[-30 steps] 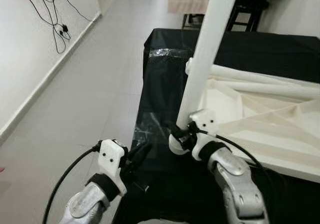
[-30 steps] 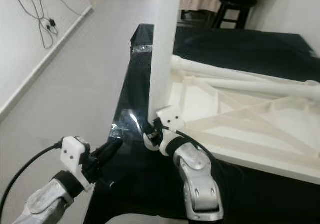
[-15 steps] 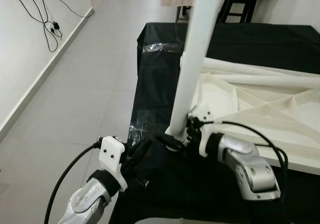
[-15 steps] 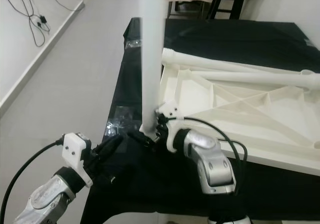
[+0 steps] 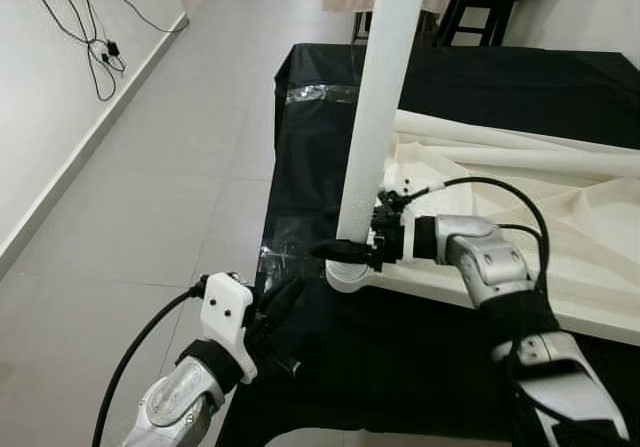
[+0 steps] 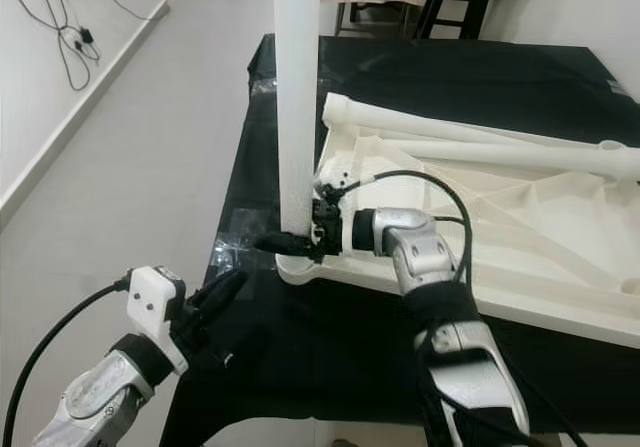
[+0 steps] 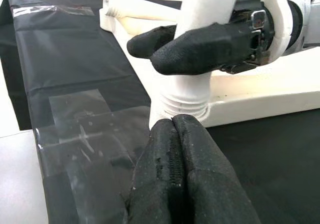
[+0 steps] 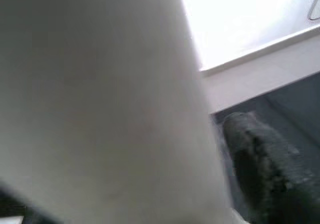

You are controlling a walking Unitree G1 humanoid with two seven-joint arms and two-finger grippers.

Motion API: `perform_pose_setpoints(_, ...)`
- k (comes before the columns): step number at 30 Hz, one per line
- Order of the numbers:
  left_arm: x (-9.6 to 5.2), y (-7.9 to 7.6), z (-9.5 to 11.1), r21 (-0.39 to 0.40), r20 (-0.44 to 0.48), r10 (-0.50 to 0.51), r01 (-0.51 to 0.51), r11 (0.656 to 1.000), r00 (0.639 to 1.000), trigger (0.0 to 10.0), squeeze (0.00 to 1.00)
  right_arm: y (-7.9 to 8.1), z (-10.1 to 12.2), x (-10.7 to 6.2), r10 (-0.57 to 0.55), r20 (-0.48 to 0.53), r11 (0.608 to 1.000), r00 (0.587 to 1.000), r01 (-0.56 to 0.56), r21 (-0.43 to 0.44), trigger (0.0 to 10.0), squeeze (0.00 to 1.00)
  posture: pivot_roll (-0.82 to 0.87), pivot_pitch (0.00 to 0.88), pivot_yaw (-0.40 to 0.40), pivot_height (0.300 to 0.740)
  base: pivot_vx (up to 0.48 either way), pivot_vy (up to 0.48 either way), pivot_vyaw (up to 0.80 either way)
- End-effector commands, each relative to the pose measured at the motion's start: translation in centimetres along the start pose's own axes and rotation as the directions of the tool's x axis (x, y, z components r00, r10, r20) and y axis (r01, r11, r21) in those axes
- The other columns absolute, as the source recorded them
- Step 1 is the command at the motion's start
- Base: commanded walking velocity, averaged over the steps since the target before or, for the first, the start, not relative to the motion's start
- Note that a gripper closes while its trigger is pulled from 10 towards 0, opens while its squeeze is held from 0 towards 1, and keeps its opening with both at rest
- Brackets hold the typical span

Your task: Building children table

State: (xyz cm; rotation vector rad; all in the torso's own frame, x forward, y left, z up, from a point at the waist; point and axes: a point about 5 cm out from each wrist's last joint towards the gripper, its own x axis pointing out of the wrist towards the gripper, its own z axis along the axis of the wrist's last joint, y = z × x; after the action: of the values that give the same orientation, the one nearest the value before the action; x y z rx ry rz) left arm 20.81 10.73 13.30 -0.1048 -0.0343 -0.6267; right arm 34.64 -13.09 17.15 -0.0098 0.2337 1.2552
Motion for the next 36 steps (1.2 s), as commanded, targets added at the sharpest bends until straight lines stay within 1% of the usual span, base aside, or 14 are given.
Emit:
perform_pose_setpoints(1, -0.1, -0.1, -0.4, -0.002, -0.012, 0.004, -0.004, 1.000, 1.000, 10.0, 0.00, -0.1, 0.2, 0.1, 0.001, 0.000, 1.000, 1.000, -0.001, -0.018, 0.0, 0.00, 0.01, 0.116, -0.050, 0.740, 0.000, 0.000, 0.00)
perform_pose_setpoints(13, -0.5, -0.2, -0.2, -0.005, -0.011, 0.002, -0.002, 1.000, 1.000, 10.0, 0.00, 0.9, -1.8, -1.8, -0.125, -0.012, 0.990, 0.992, 0.124, -0.073, 0.0, 0.00, 0.02, 0.144, -0.042, 0.740, 0.000, 0.000, 0.00)
perform_pose_setpoints(14, -0.6, -0.1, -0.2, -0.003, -0.013, 0.003, -0.003, 1.000, 1.000, 10.0, 0.00, 0.9, -2.5, -1.5, -0.387, -0.029, 0.920, 0.922, 0.383, -0.085, 0.0, 0.00, 0.02, 0.151, -0.038, 0.740, 0.000, 0.000, 0.00)
perform_pose_setpoints(15, -0.6, -0.1, -0.2, -0.003, -0.013, 0.003, -0.003, 1.000, 1.000, 10.0, 0.00, 0.9, -2.5, -1.5, -0.387, -0.029, 0.920, 0.922, 0.383, -0.085, 0.0, 0.00, 0.02, 0.151, -0.038, 0.740, 0.000, 0.000, 0.00)
perform_pose_setpoints(16, -0.8, 0.1, -0.1, 0.001, -0.013, 0.007, -0.007, 1.000, 1.000, 10.0, 0.00, 2.2, -3.3, -1.1, -0.658, 0.017, 0.753, 0.753, 0.658, 0.017, 0.0, 0.00, 0.00, 0.155, -0.034, 0.740, 0.000, 0.000, 0.00)
perform_pose_setpoints(17, -0.9, 0.4, 0.0, 0.006, -0.013, 0.010, -0.010, 1.000, 1.000, 10.0, 0.00, 6.6, -5.6, 0.5, -0.737, -0.066, 0.675, 0.673, 0.738, 0.000, 0.0, 0.00, 0.01, 0.157, -0.034, 0.740, 0.000, 0.000, 0.00)
perform_pose_setpoints(20, -0.9, 0.6, -0.1, 0.010, -0.015, 0.011, -0.011, 1.000, 1.000, 10.0, 0.00, 7.0, -5.2, 1.3, -0.693, -0.052, 0.720, 0.719, 0.689, -0.076, 0.0, 0.00, 0.00, 0.146, -0.018, 0.740, 0.000, 0.000, 0.00)
perform_pose_setpoints(24, -0.8, 0.8, -0.2, 0.012, -0.021, 0.009, -0.008, 1.000, 1.000, 10.0, 0.00, 4.7, -5.2, 0.1, -0.744, -0.021, 0.668, 0.668, 0.744, 0.020, 0.0, 0.00, 0.01, 0.133, -0.023, 0.740, 0.000, 0.000, 0.00)
perform_pose_setpoints(28, -0.8, 1.1, -0.2, 0.020, -0.022, 0.013, -0.012, 1.000, 1.000, 10.0, 0.00, 5.1, -5.5, 0.8, -0.713, -0.047, 0.700, 0.700, 0.714, 0.007, 0.0, 0.00, 0.02, 0.128, -0.028, 0.740, 0.000, 0.000, 0.00)
perform_pose_setpoints(29, -0.8, 1.1, -0.2, 0.024, -0.021, 0.019, -0.019, 1.000, 1.000, 10.0, 0.00, 5.2, -5.3, 1.1, -0.699, -0.047, 0.714, 0.714, 0.700, 0.008, 10.0, 0.00, 0.03, 0.124, -0.026, 0.740, 0.000, 0.000, 0.00)
perform_pose_setpoints(31, -0.8, 1.2, -0.1, 0.026, -0.020, 0.023, -0.022, 0.999, 1.000, 10.0, 0.00, 5.6, -5.1, 1.3, -0.707, -0.053, 0.705, 0.705, 0.709, 0.012, 10.0, 0.00, 0.03, 0.124, -0.026, 0.740, 0.000, 0.000, 0.00)
perform_pose_setpoints(32, -0.8, 1.2, -0.1, 0.028, -0.019, 0.026, -0.025, 0.999, 0.999, 10.0, 0.00, 5.9, -4.7, 1.5, -0.691, -0.034, 0.721, 0.722, 0.692, 0.031, 10.0, 0.24, 0.03, 0.122, -0.025, 0.740, 0.000, 0.000, 0.00)
perform_pose_setpoints(33, -0.7, 1.1, -0.1, 0.029, -0.020, 0.026, -0.025, 0.999, 0.999, 10.0, 0.00, 6.4, -3.6, 2.0, -0.610, 0.012, 0.792, 0.793, 0.609, 0.042, 10.0, 1.00, 0.03, 0.118, -0.022, 0.740, 0.000, 0.000, 0.00)
perform_pose_setpoints(36, -0.7, 1.1, -0.2, 0.027, -0.021, 0.023, -0.022, 0.999, 1.000, 10.0, 0.00, 6.1, -2.5, 2.2, -0.501, 0.077, 0.865, 0.862, 0.502, 0.007, 10.0, 1.00, 0.03, 0.117, -0.022, 0.740, 0.000, 0.000, 0.00)
